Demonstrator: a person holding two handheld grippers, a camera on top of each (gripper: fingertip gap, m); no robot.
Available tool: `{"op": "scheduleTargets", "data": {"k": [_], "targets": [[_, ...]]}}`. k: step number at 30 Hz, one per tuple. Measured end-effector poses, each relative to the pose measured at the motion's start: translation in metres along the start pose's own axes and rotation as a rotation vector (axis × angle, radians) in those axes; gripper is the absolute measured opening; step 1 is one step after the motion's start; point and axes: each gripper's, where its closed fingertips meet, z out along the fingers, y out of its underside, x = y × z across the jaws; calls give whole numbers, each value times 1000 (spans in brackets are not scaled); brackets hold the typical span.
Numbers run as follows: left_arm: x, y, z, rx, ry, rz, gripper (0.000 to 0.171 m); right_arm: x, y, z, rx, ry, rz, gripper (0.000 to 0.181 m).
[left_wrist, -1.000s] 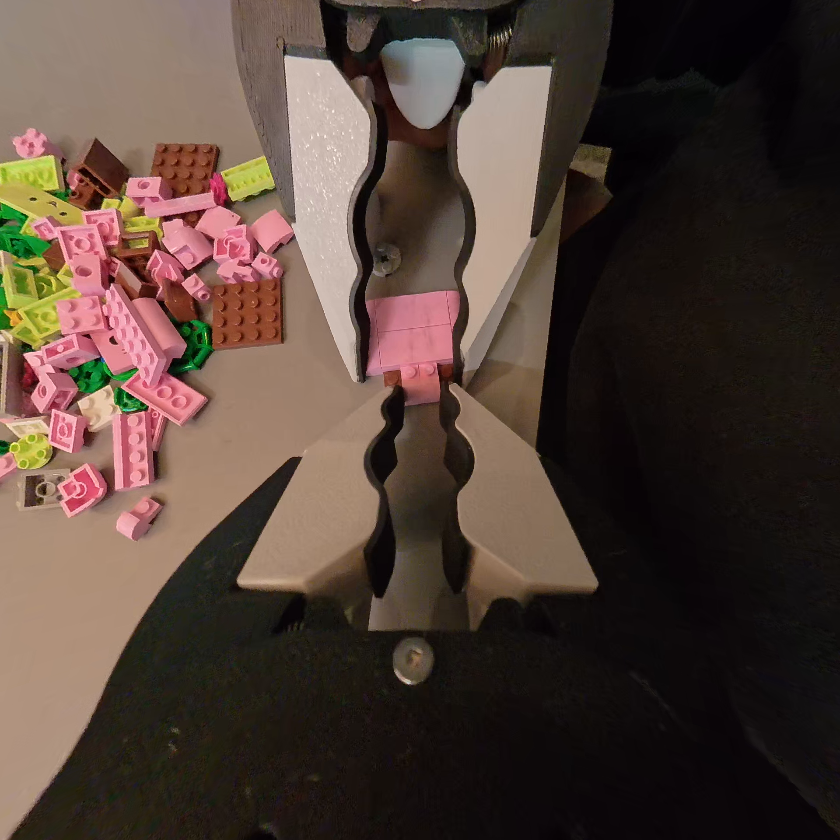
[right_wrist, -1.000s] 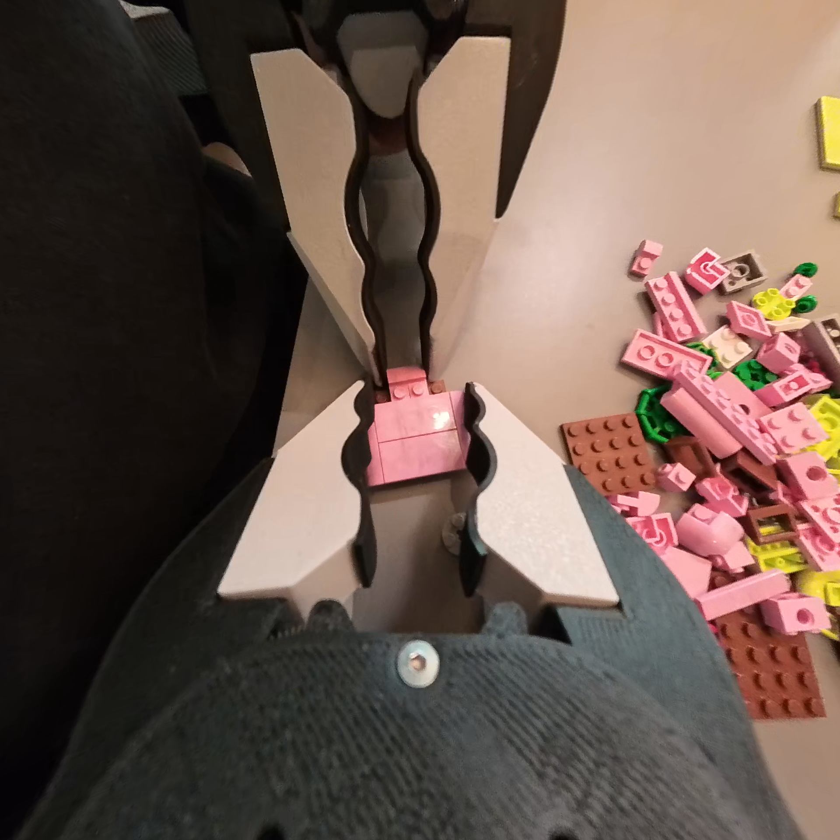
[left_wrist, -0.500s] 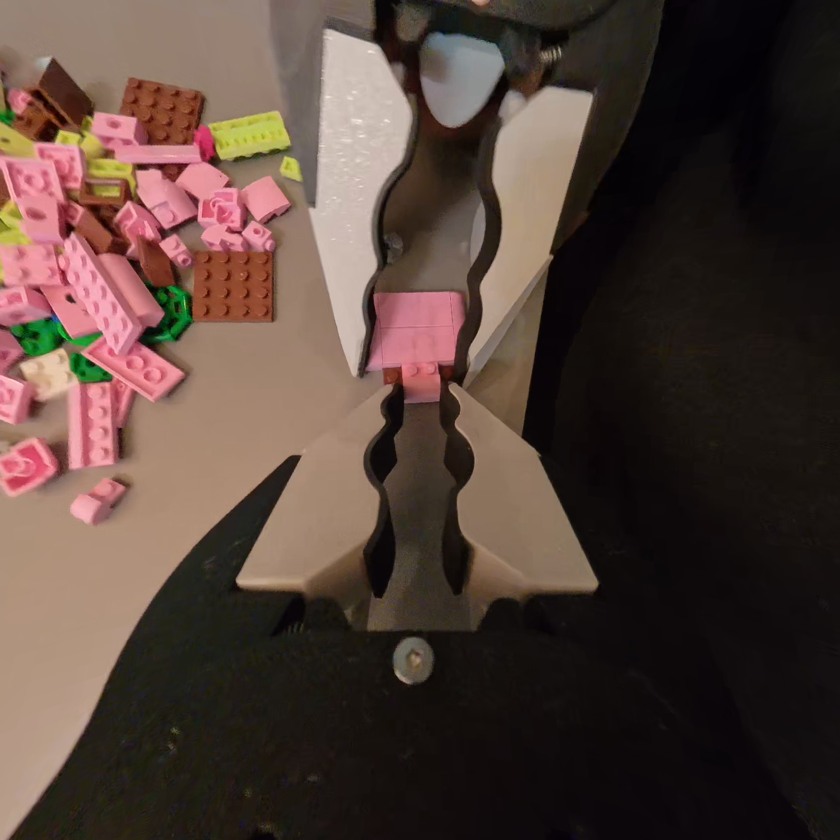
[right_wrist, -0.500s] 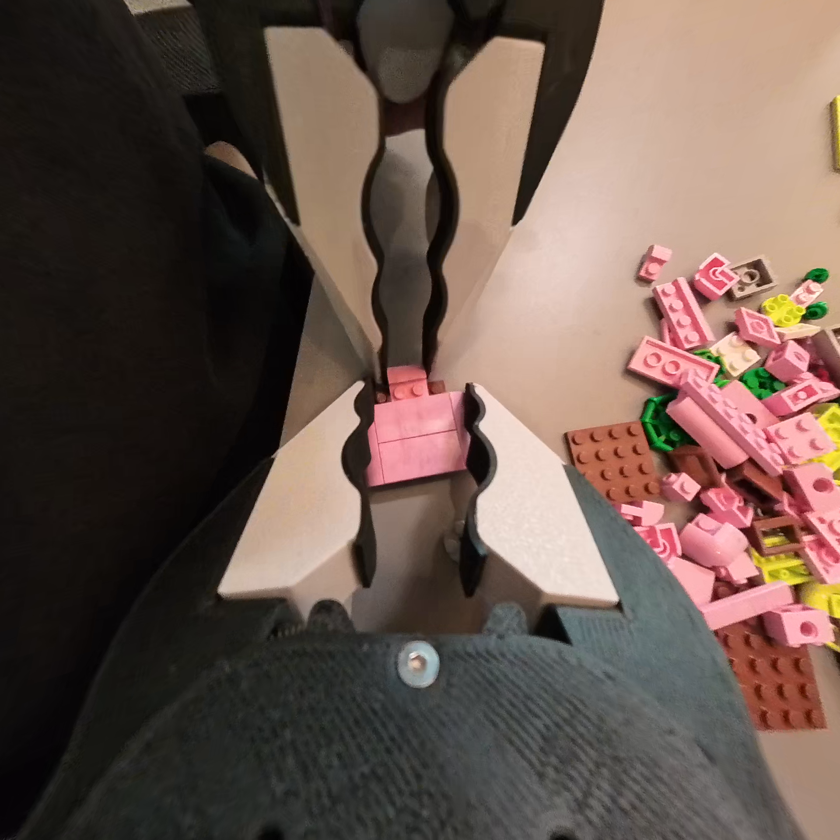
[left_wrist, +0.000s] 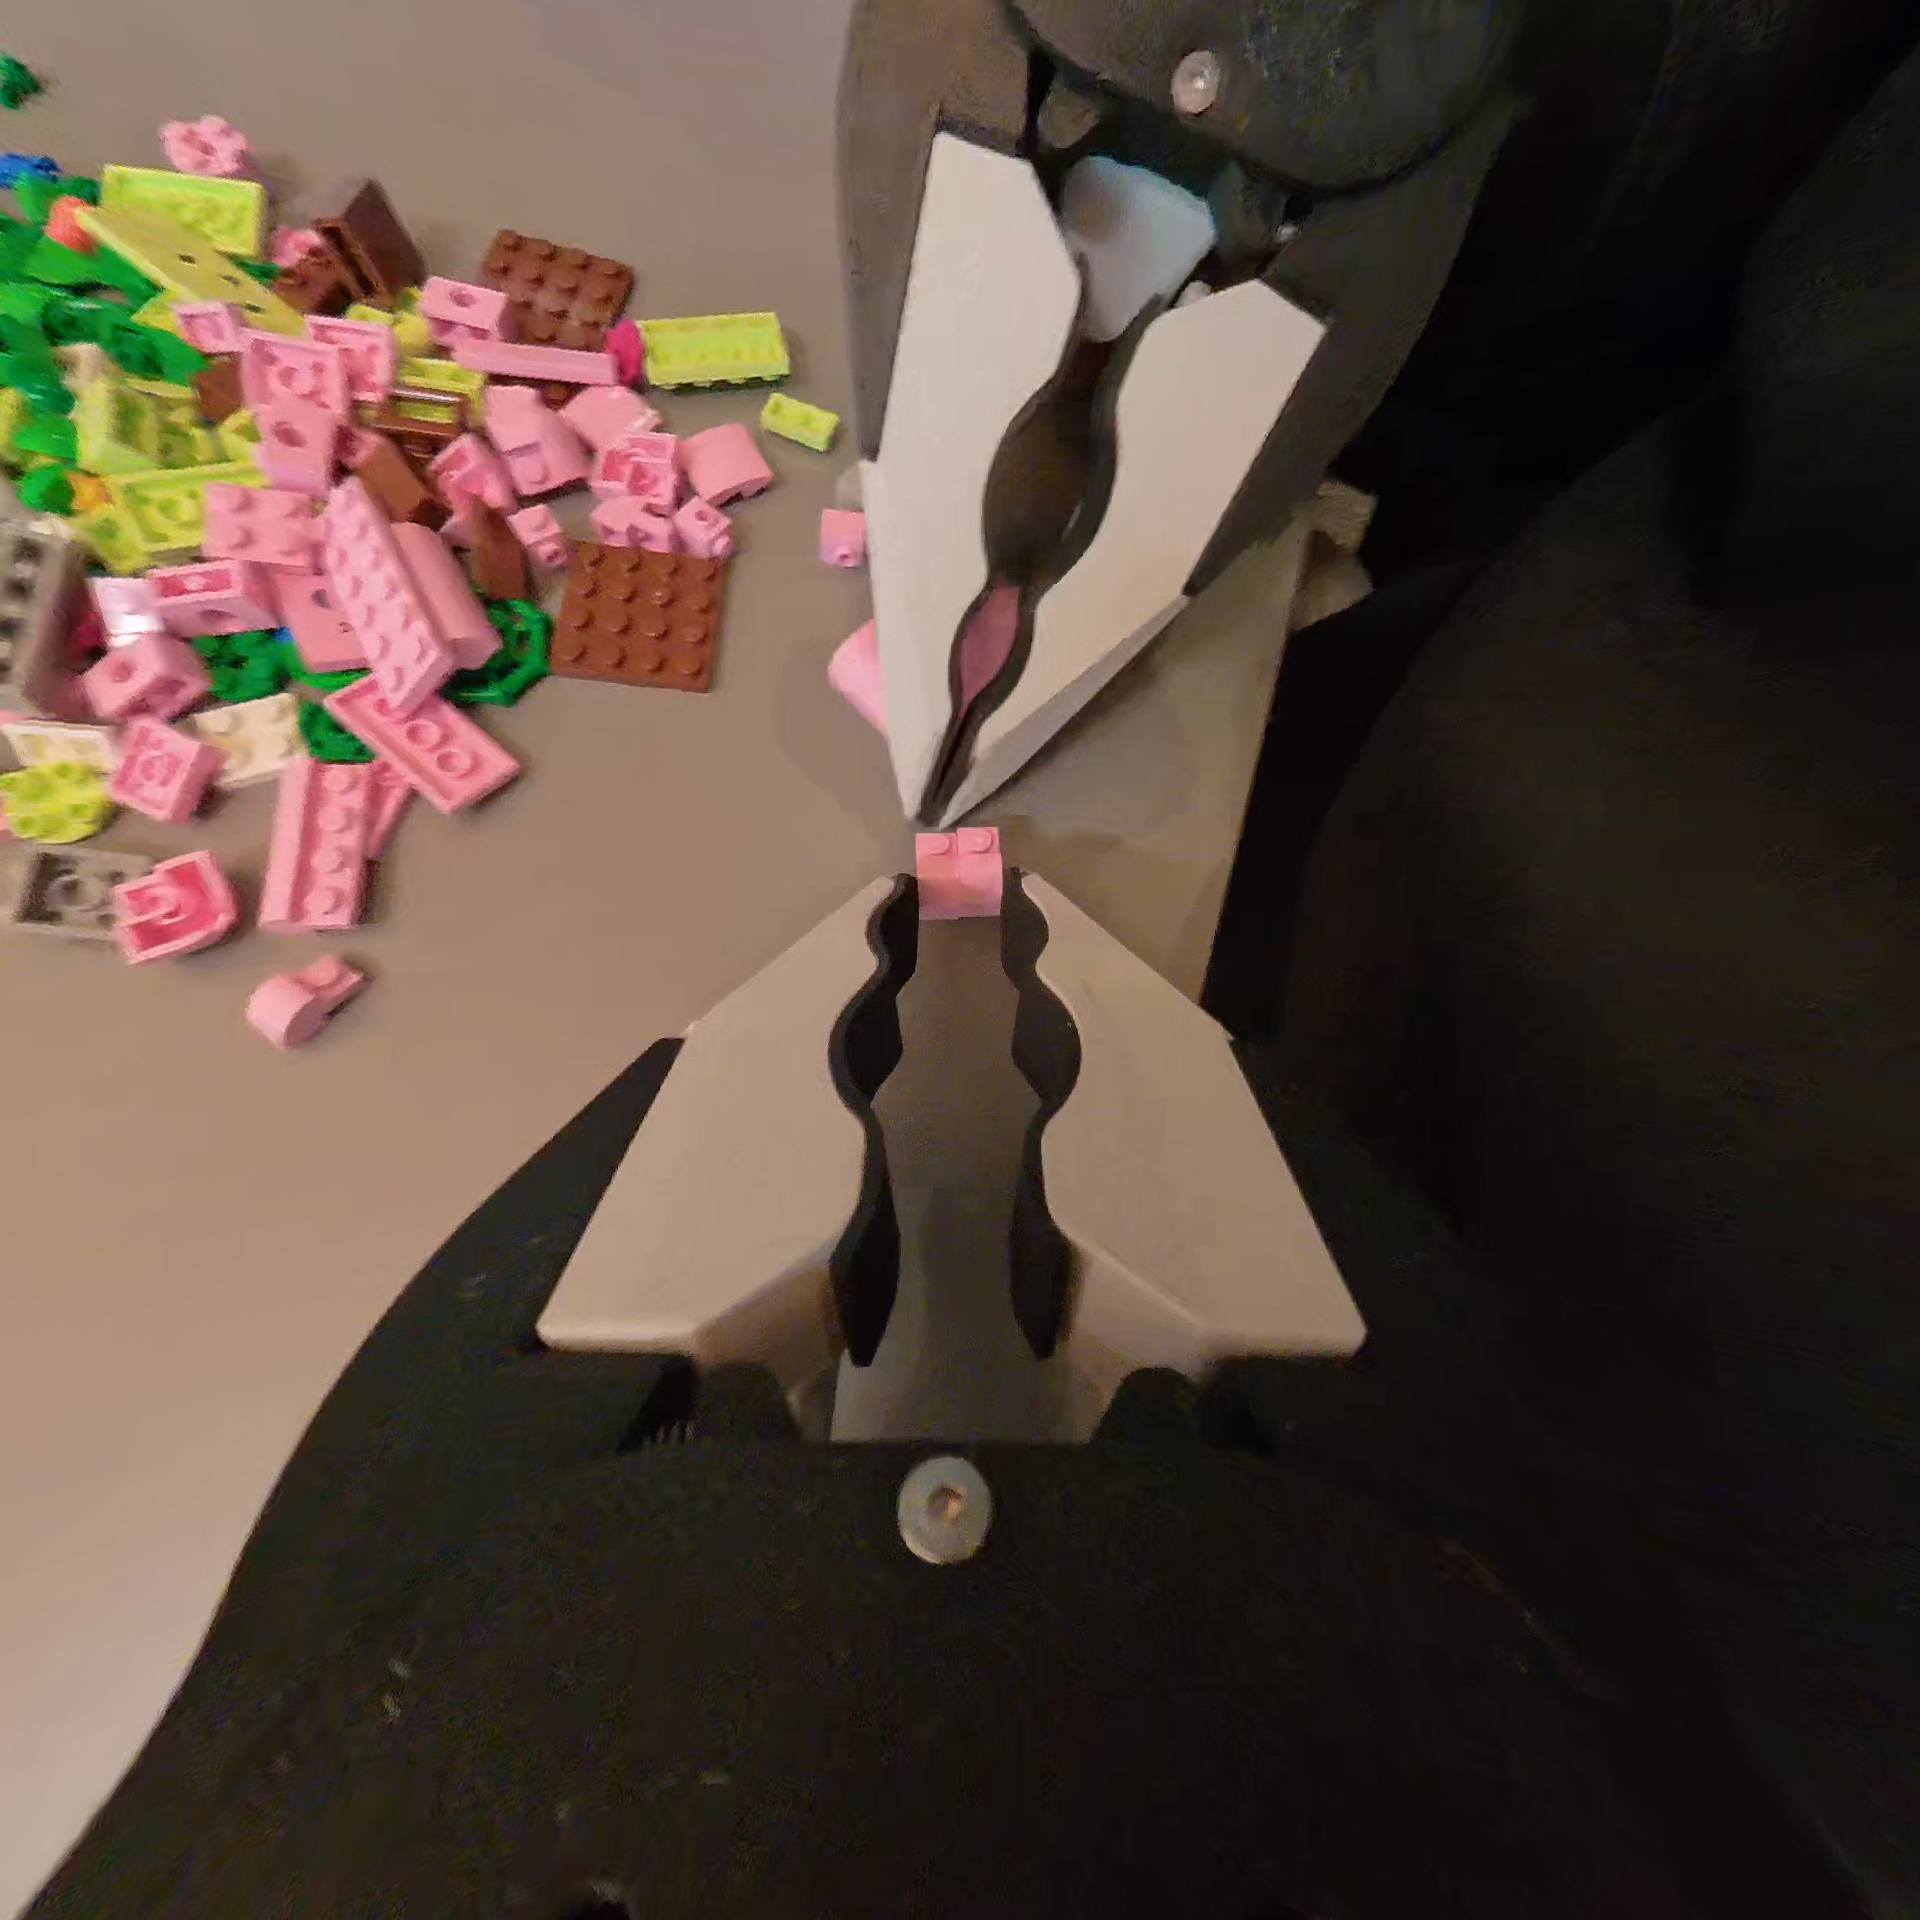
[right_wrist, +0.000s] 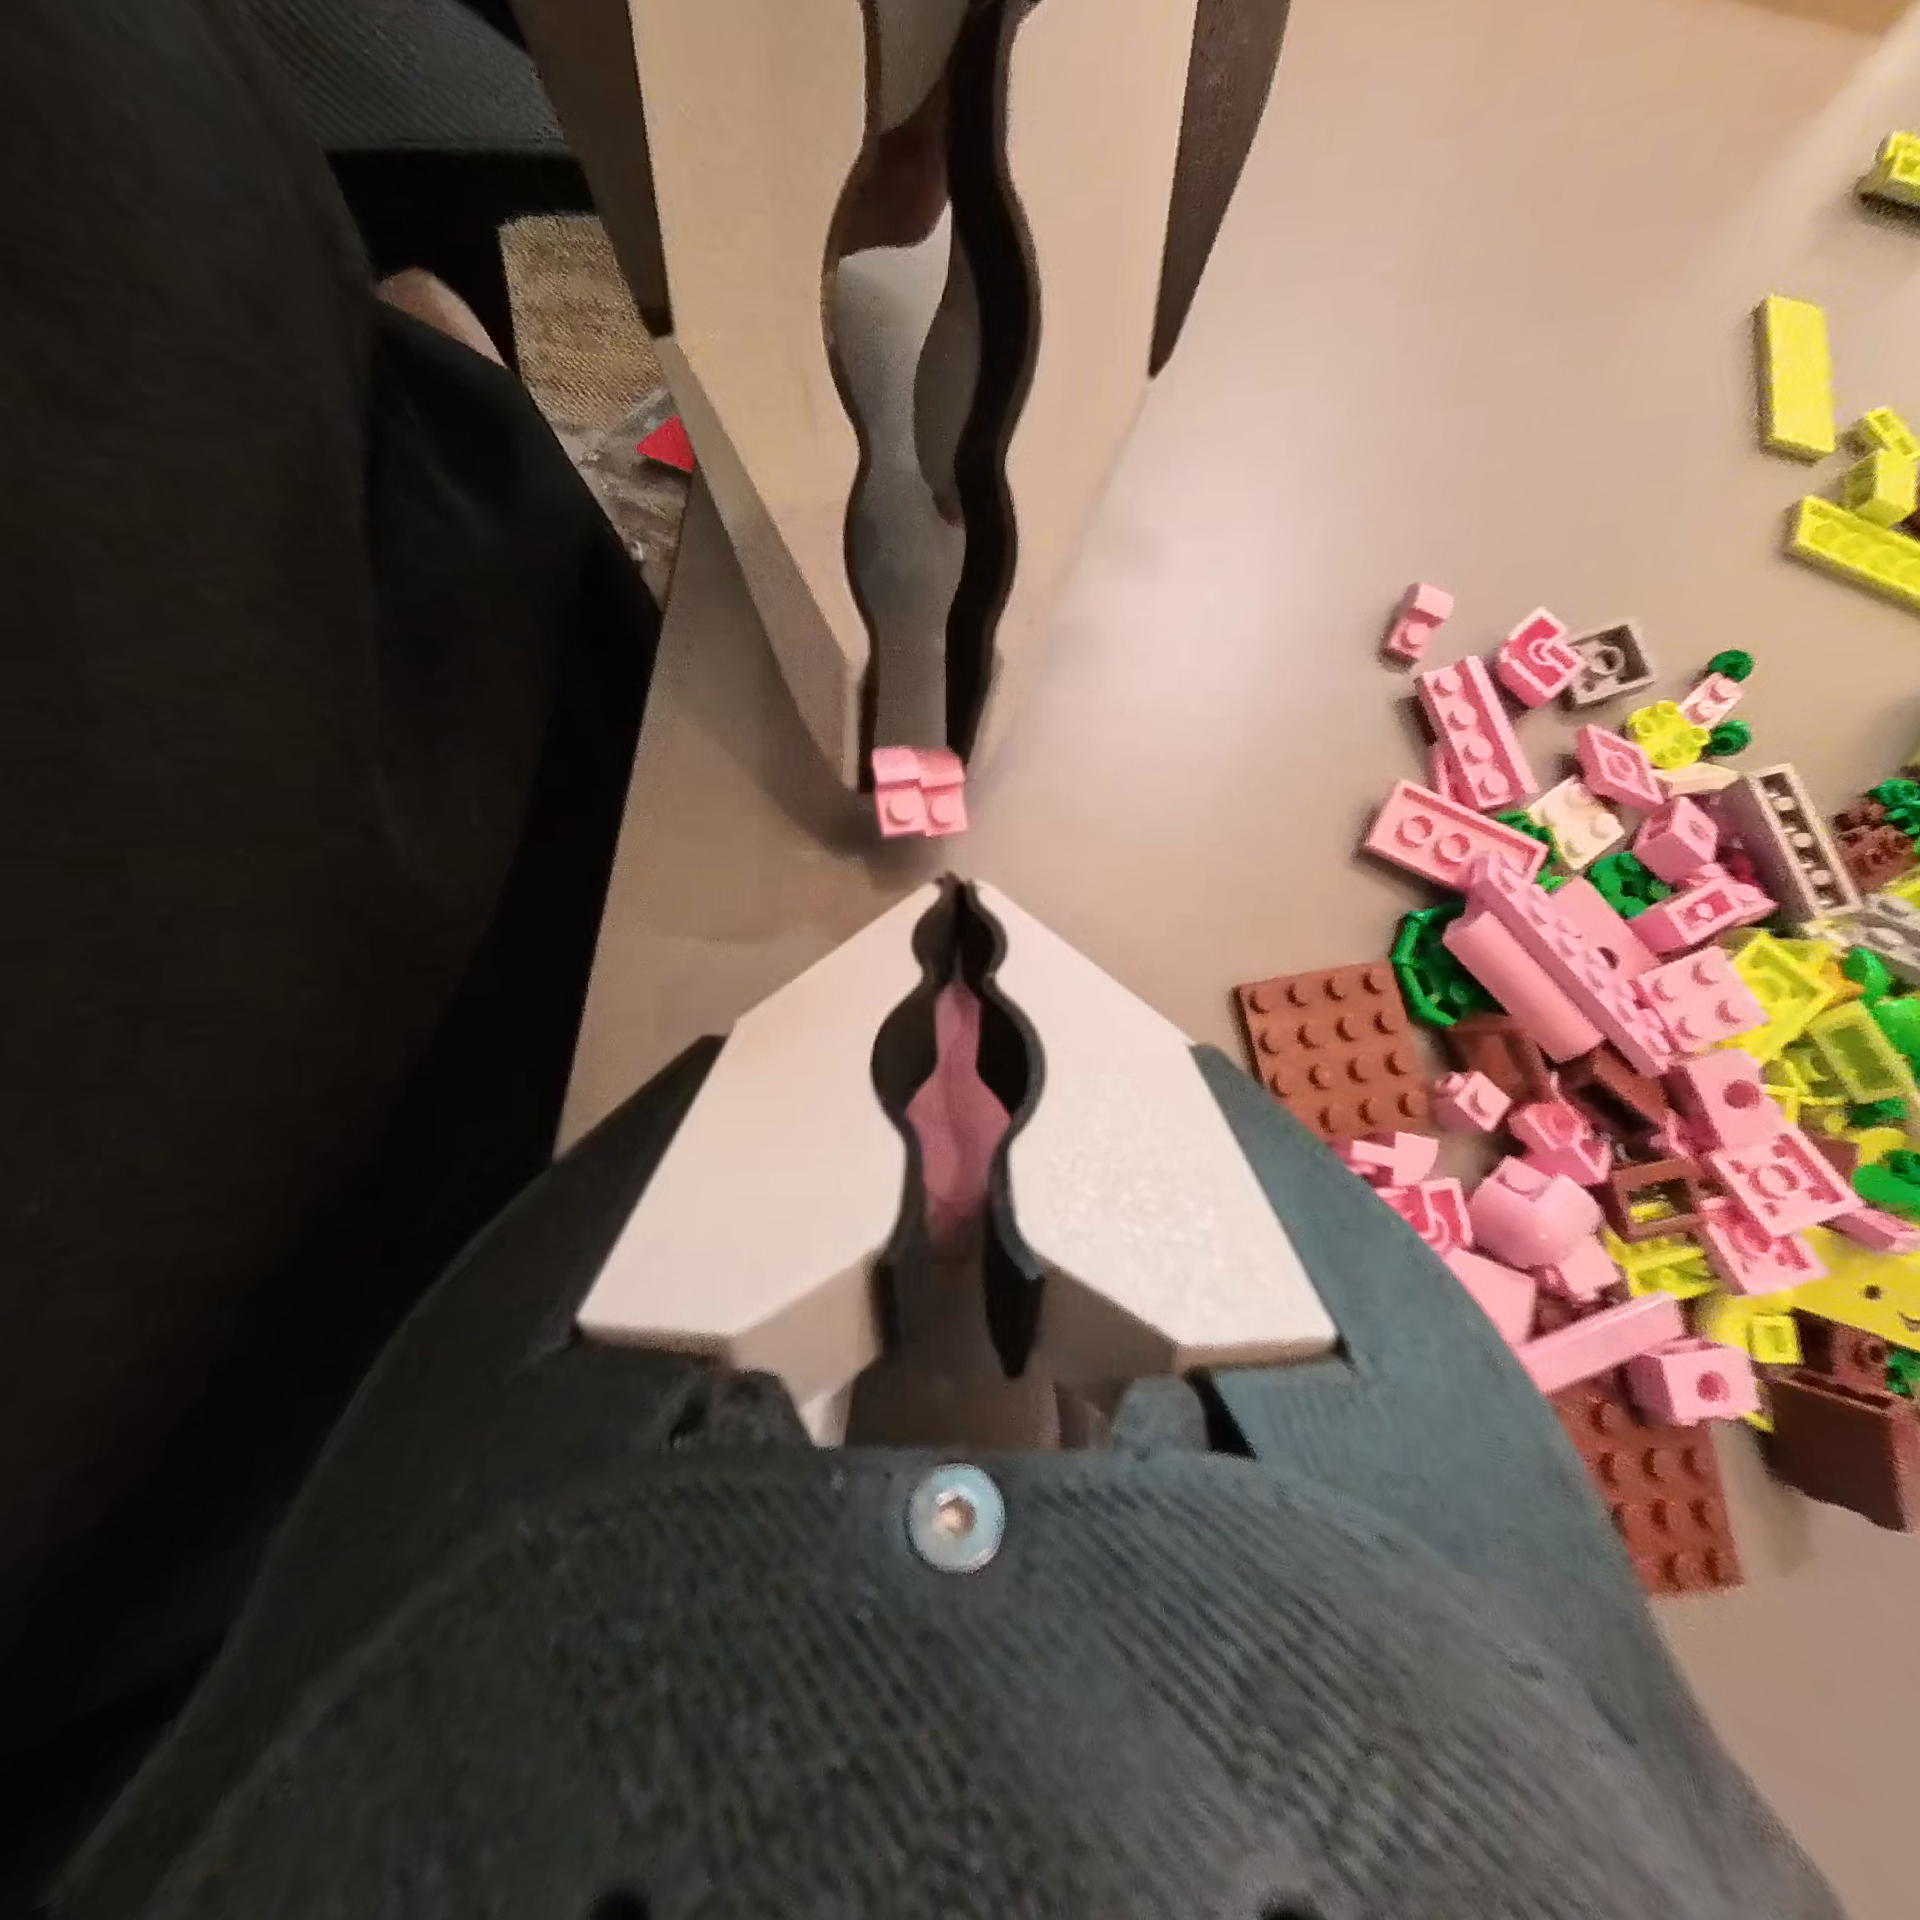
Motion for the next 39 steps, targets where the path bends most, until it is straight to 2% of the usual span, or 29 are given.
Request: {"op": "scheduleTargets", "data": {"k": [6,11,15,18,22,25,27,28,29,31,36,39], "targets": [[-27,-10,-13,101,-125,-59,13,30,0,-6,14,134,26,4],[-37,-14,-15,145,-179,-61,13,62,-15,-63,235,252,195,19],[-51,-18,-13,159,-231,-50,13,71,3,-90,281,323,278,29],[-79,-26,-16,169,-308,-70,13,68,16,-87,264,341,318,32],[-121,-38,-22,182,-421,-41,13,58,19,-75,227,331,305,38],[-143,-36,-12,127,-413,-64,13,55,20,-70,196,330,289,38],[-154,-40,-5,140,-414,-74,13,55,22,-67,179,332,298,39],[-157,-41,-2,140,-413,-85,21,54,22,-66,176,329,309,39],[-158,-42,0,141,-415,-102,41,53,21,-66,176,327,323,39],[-156,-47,-2,172,-413,-117,59,52,19,-67,179,333,341,40],[-133,-54,-20,243,-435,-55,62,28,11,-57,153,243,391,37],[-102,-57,-23,276,-359,-18,60,19,12,-46,96,235,388,39]]}}
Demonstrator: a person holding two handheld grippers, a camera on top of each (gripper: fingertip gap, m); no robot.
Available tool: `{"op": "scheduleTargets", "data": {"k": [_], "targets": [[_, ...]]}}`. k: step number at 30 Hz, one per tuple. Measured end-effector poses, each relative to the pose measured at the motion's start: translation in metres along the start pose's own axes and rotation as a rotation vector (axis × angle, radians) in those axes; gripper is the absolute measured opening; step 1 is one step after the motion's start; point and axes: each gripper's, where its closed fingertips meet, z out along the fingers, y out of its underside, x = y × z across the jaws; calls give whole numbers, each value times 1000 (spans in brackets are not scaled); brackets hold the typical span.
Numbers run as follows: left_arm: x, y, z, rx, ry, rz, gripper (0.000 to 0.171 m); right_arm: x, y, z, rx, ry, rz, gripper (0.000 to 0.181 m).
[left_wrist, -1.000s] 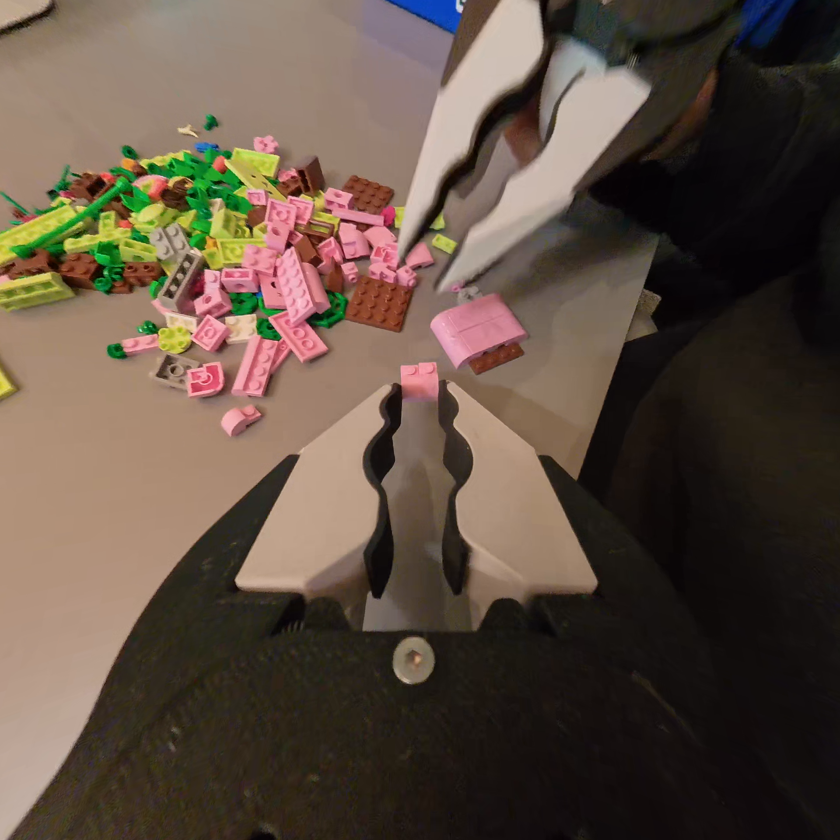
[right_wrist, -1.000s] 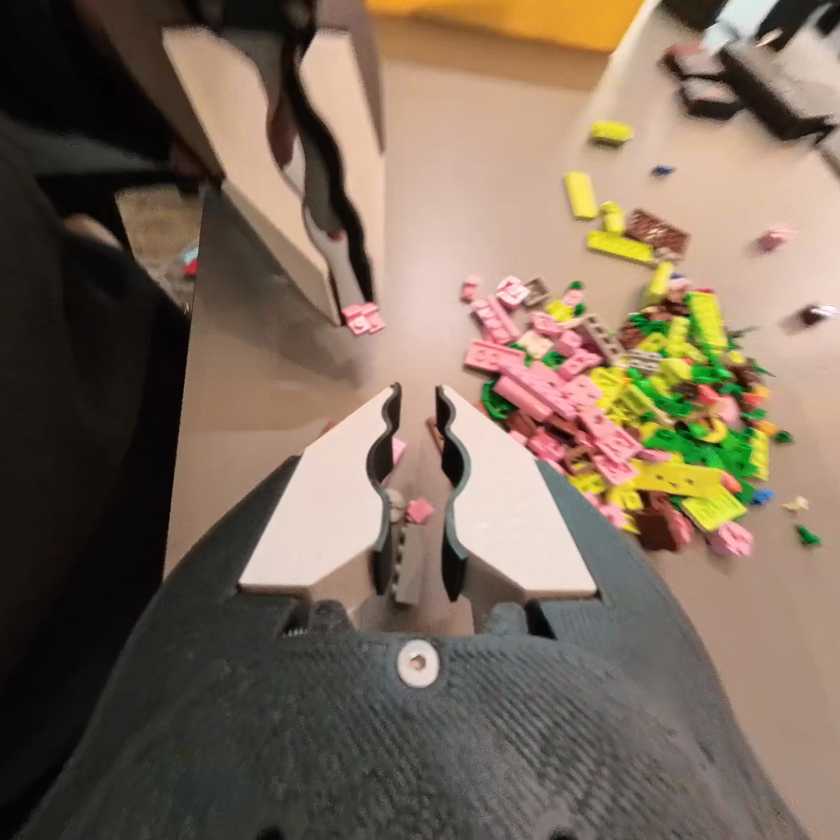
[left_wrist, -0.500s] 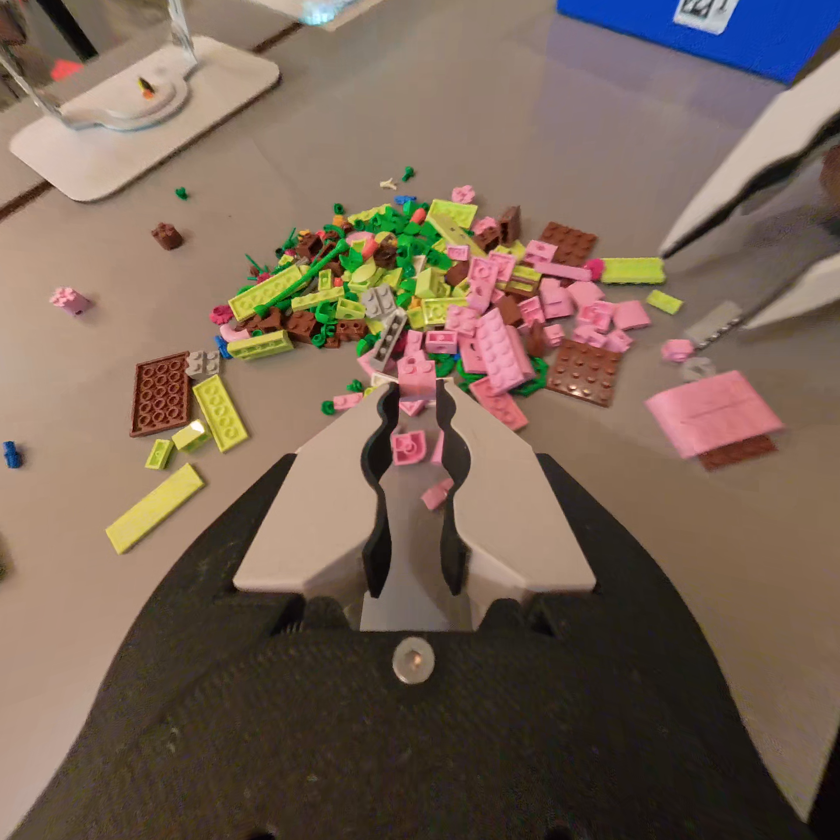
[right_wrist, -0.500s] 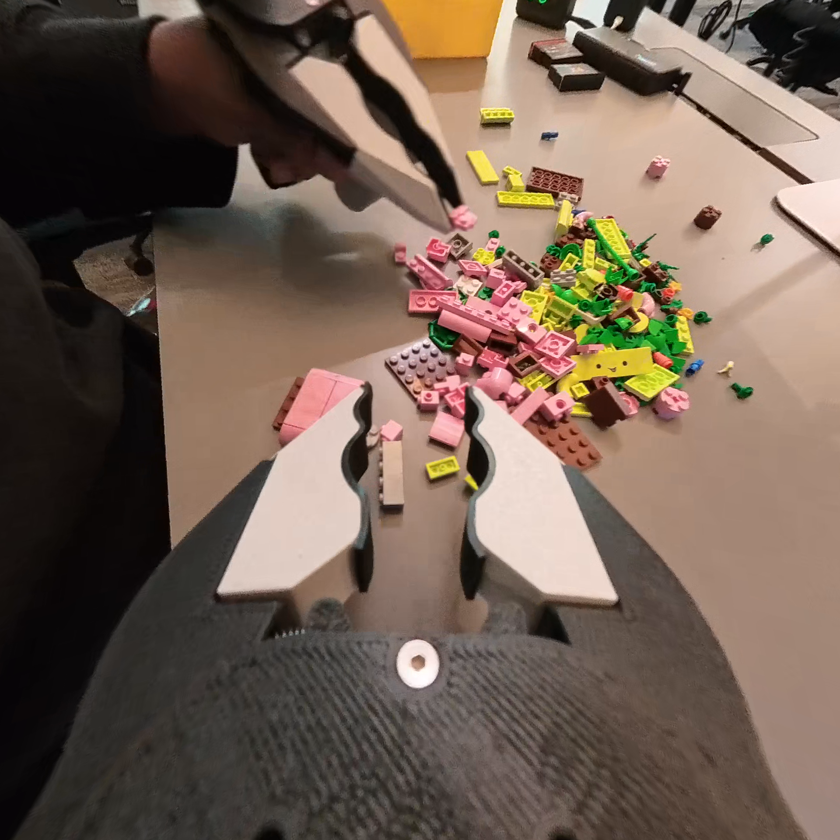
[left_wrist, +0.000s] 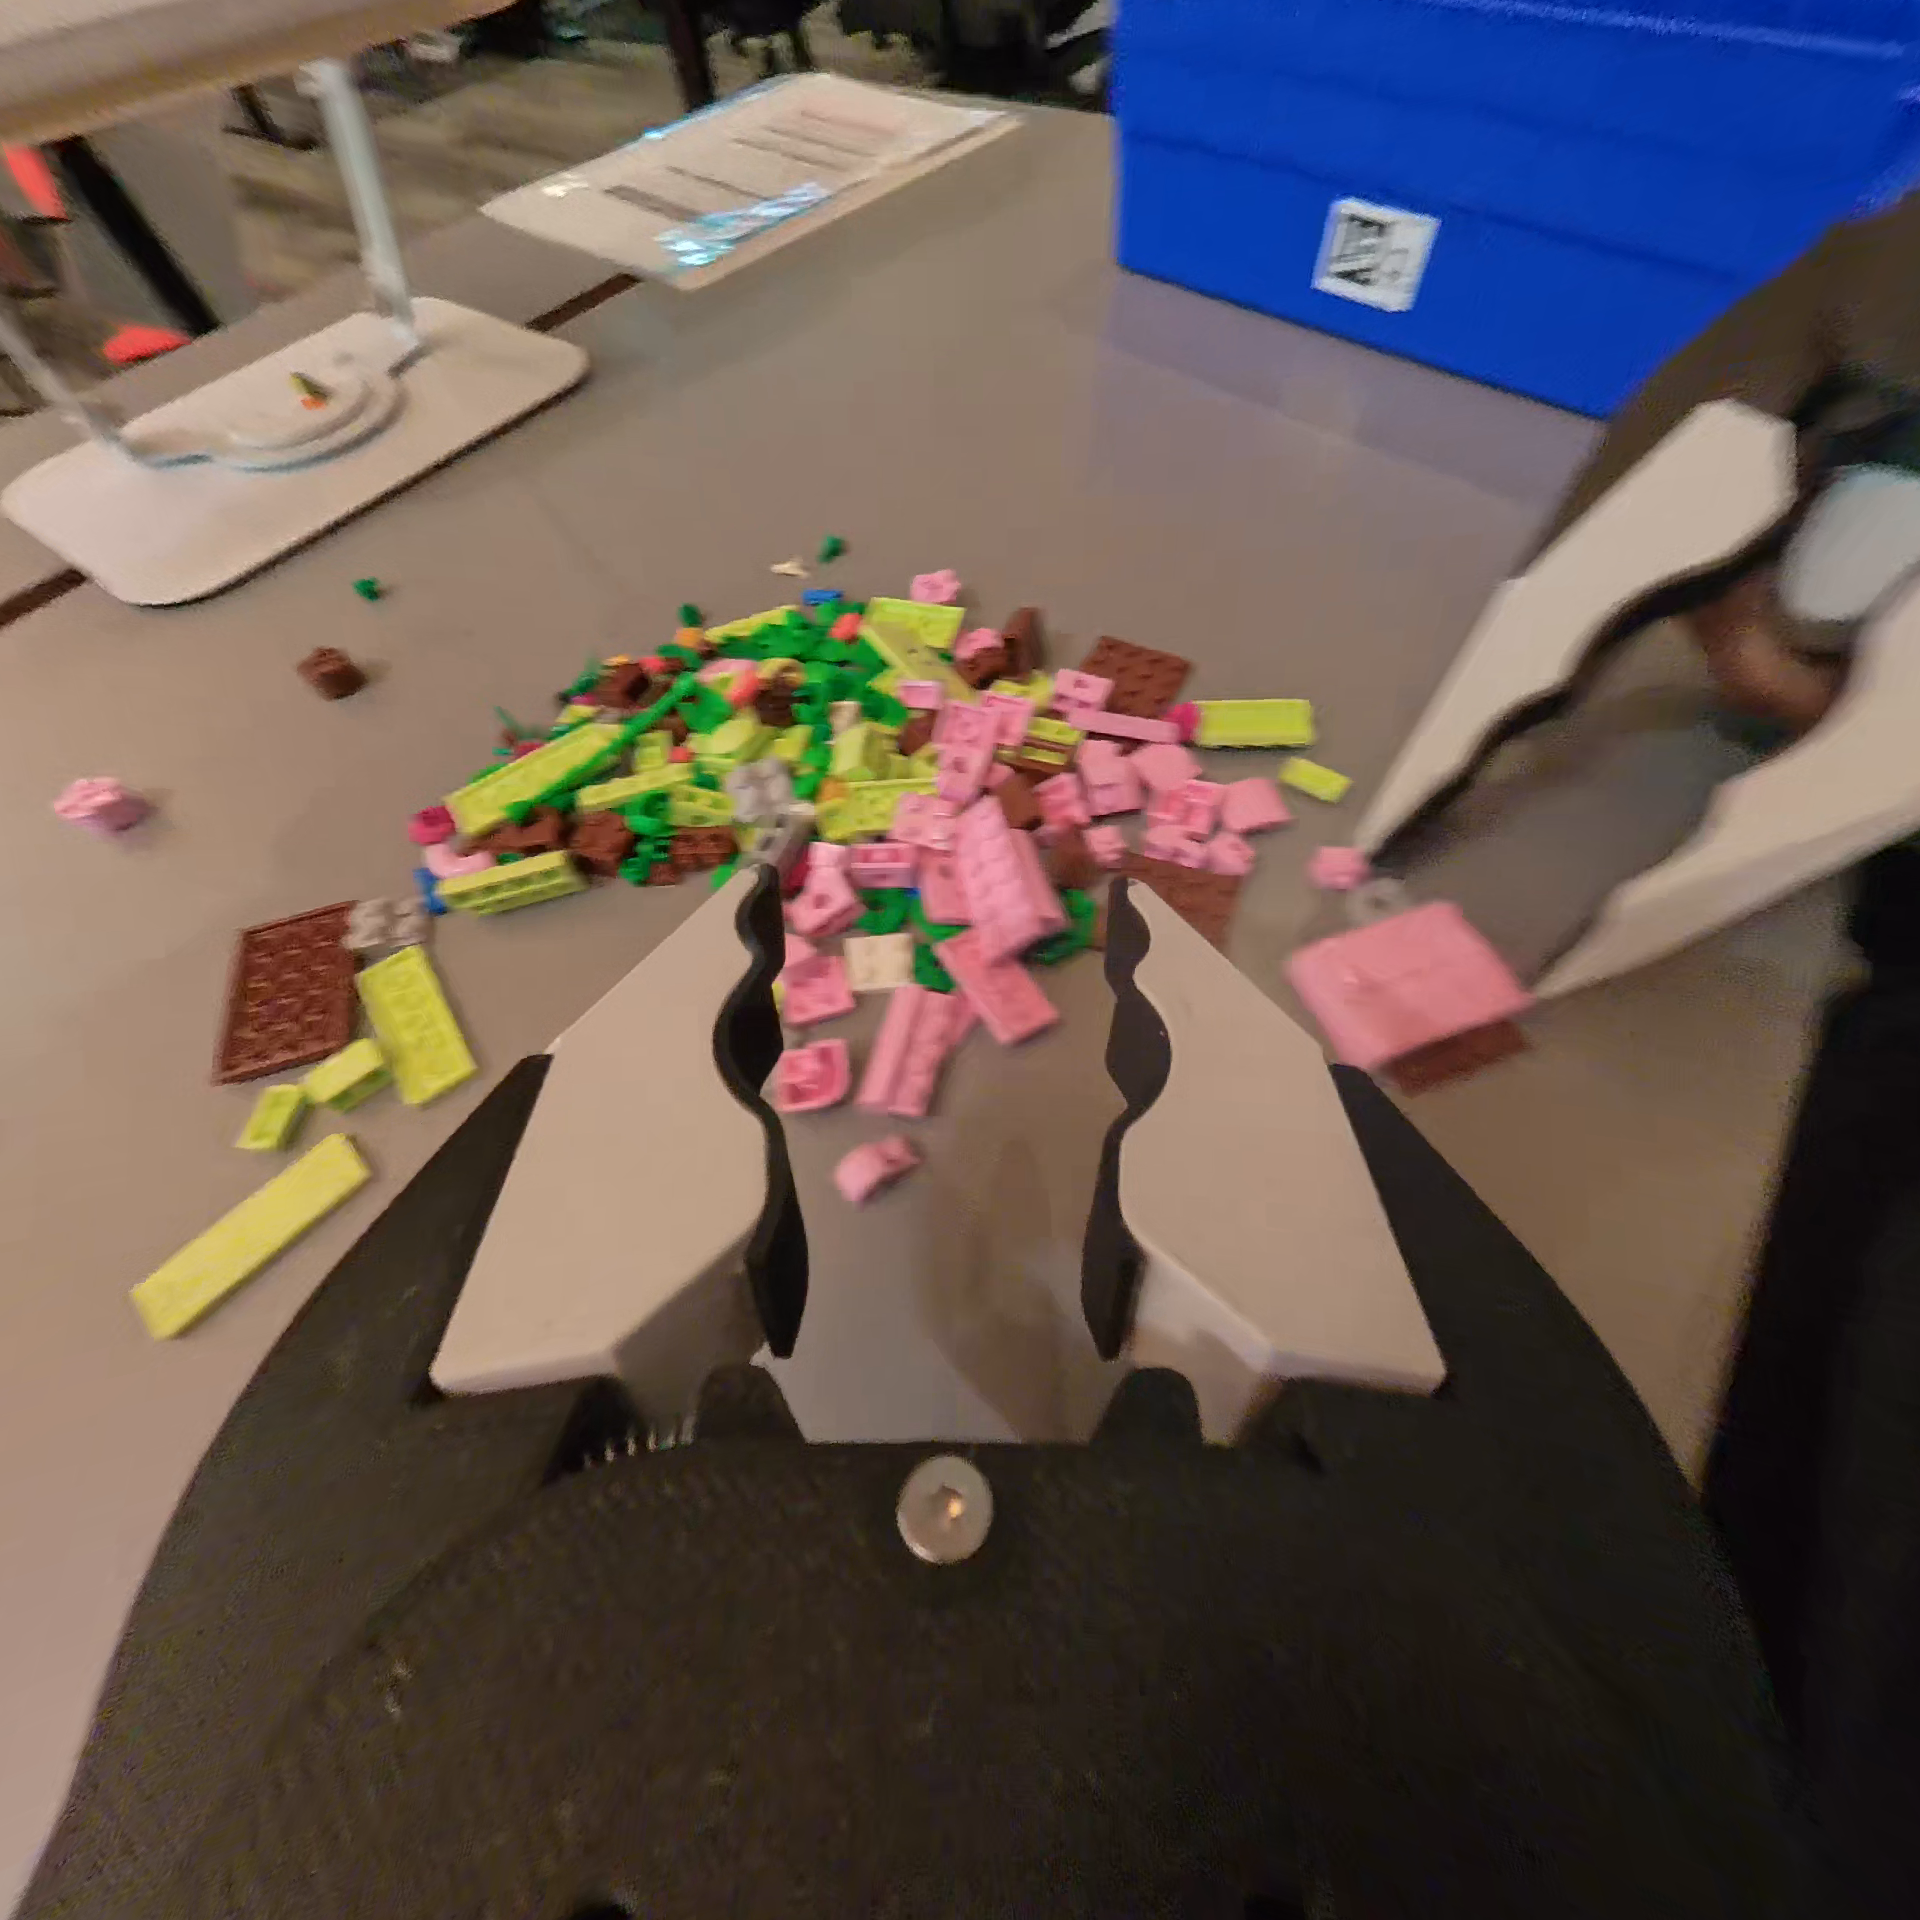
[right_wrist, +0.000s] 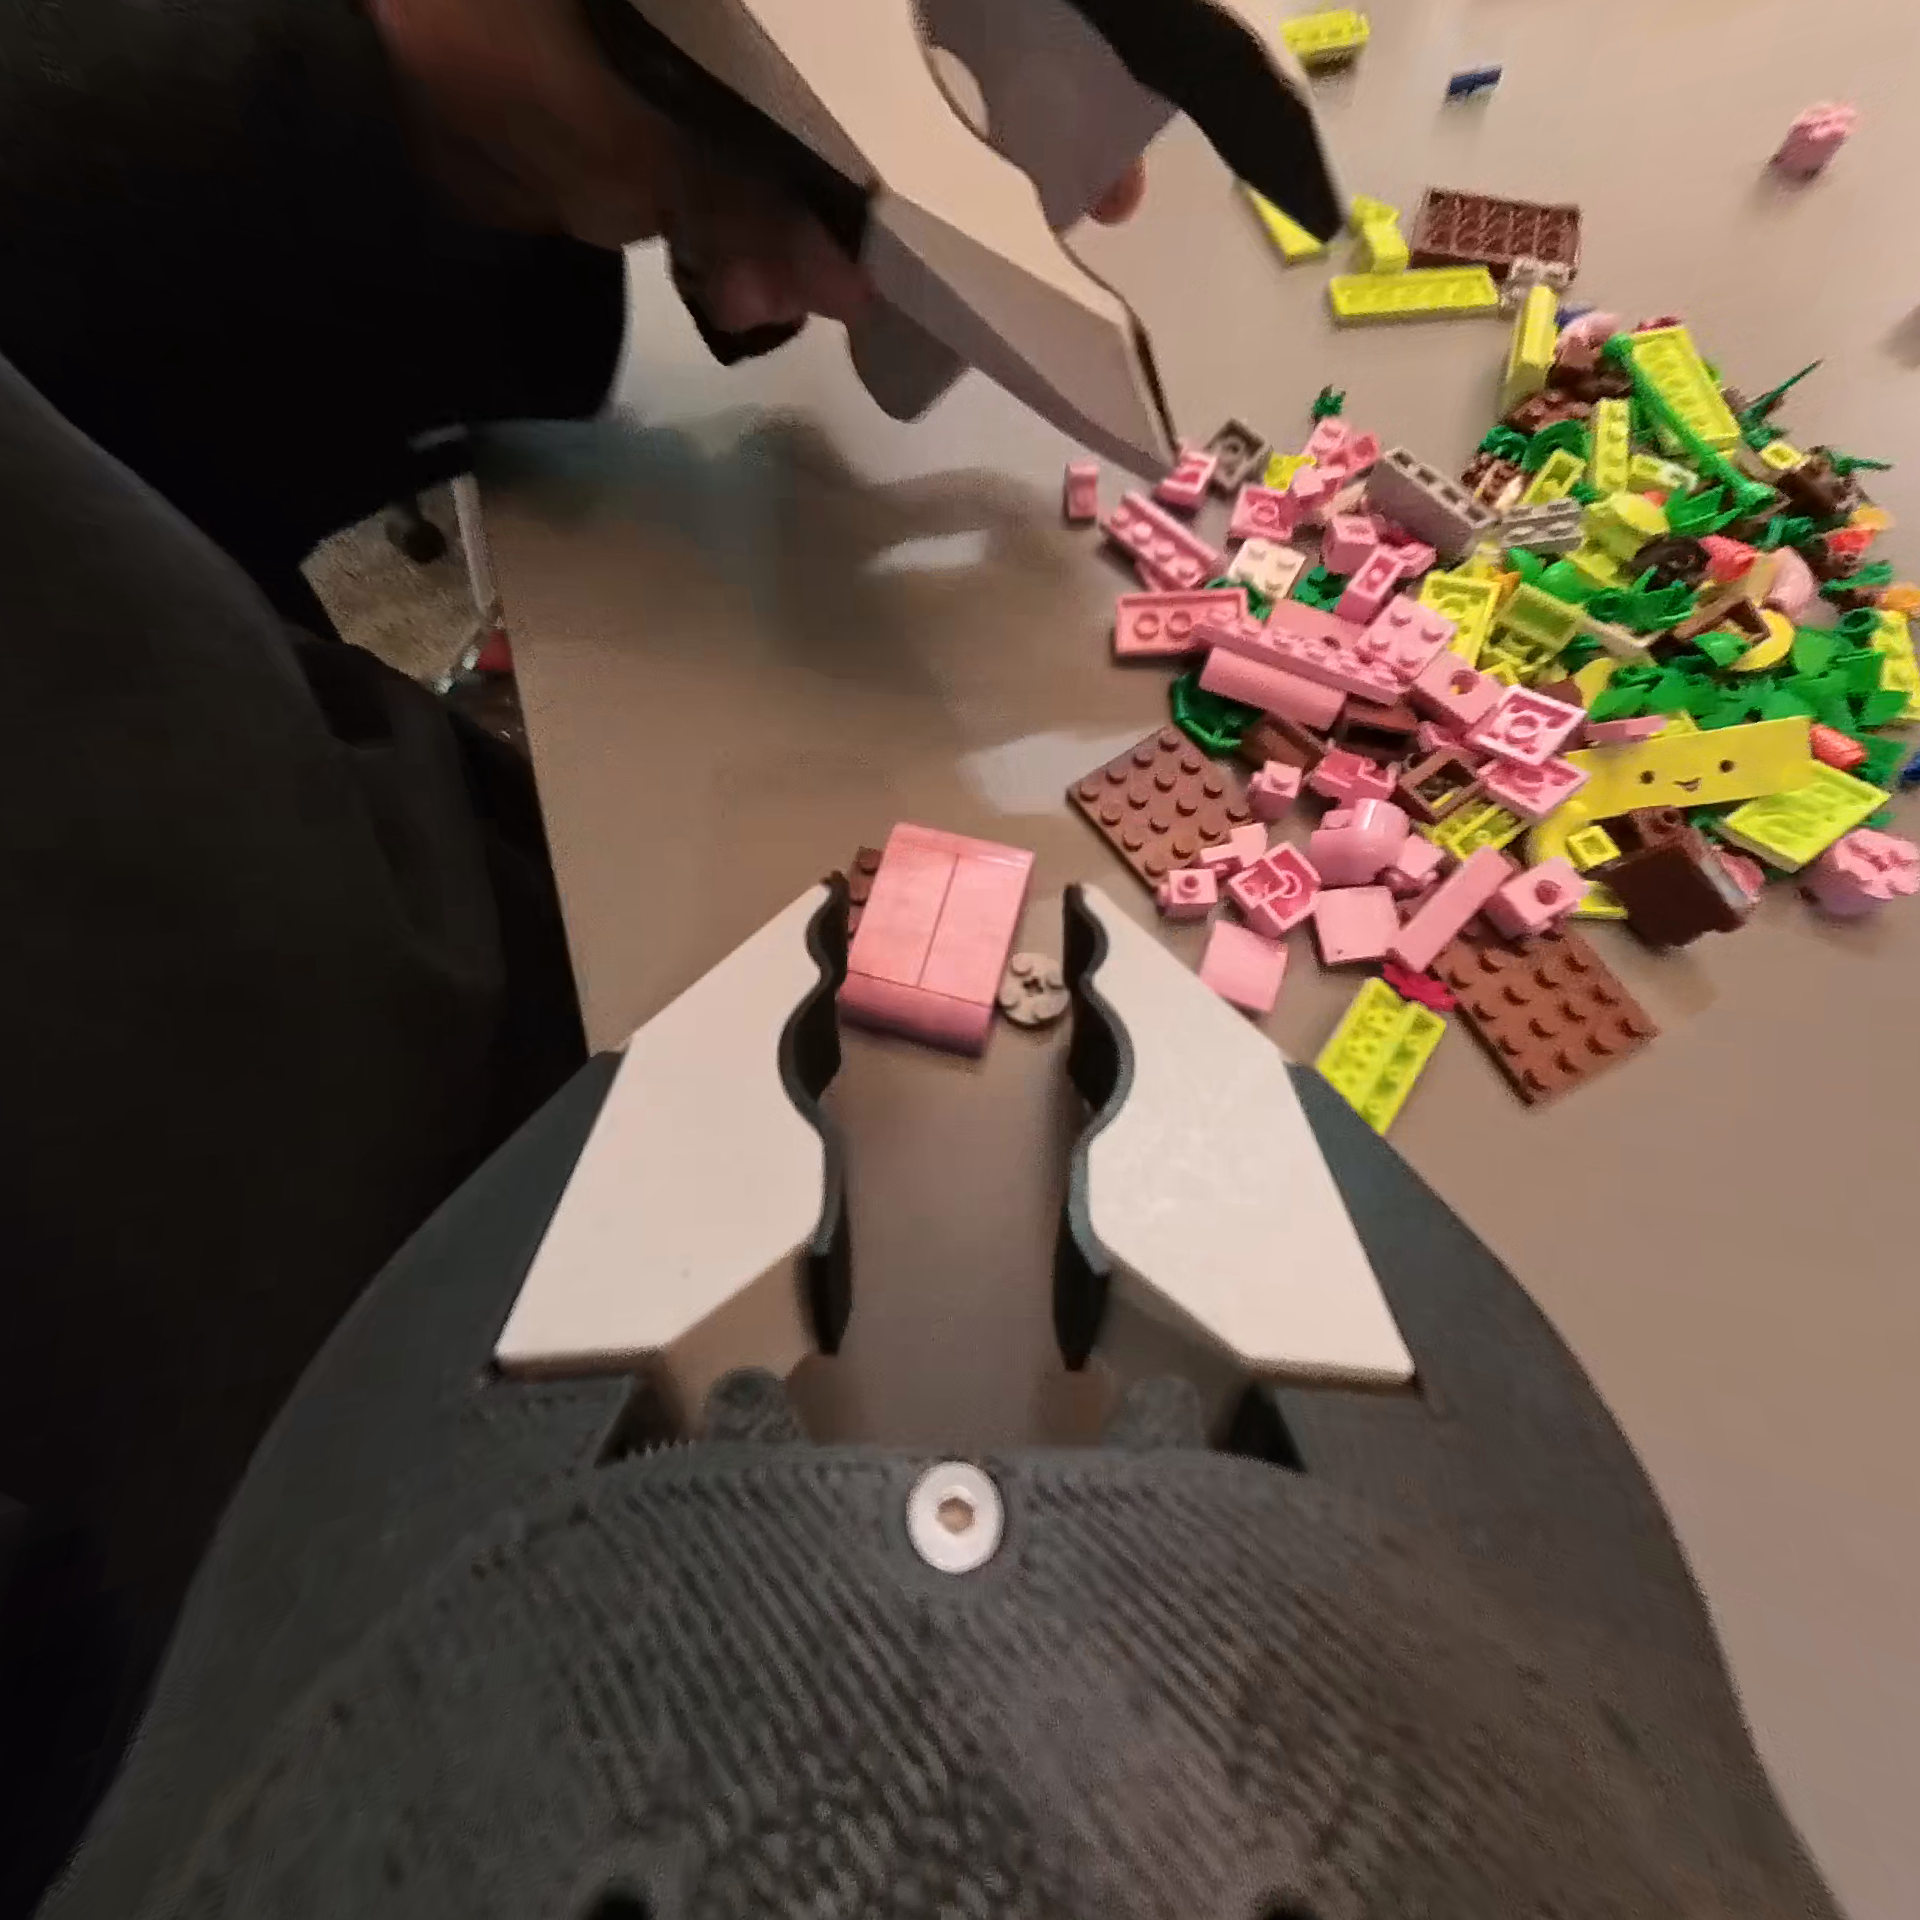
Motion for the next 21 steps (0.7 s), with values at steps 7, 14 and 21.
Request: {"op": "scheduleTargets", "data": {"k": [7,14,21], "targets": [[72,20,-7,-52,262,25,62,-5,8,17,-103,54,11,42],[99,38,-12,-153,348,81,70,-14,5,28,-116,37,-60,35],[102,57,-13,-239,337,157,75,-34,-2,34,-64,-161,-168,35]]}}
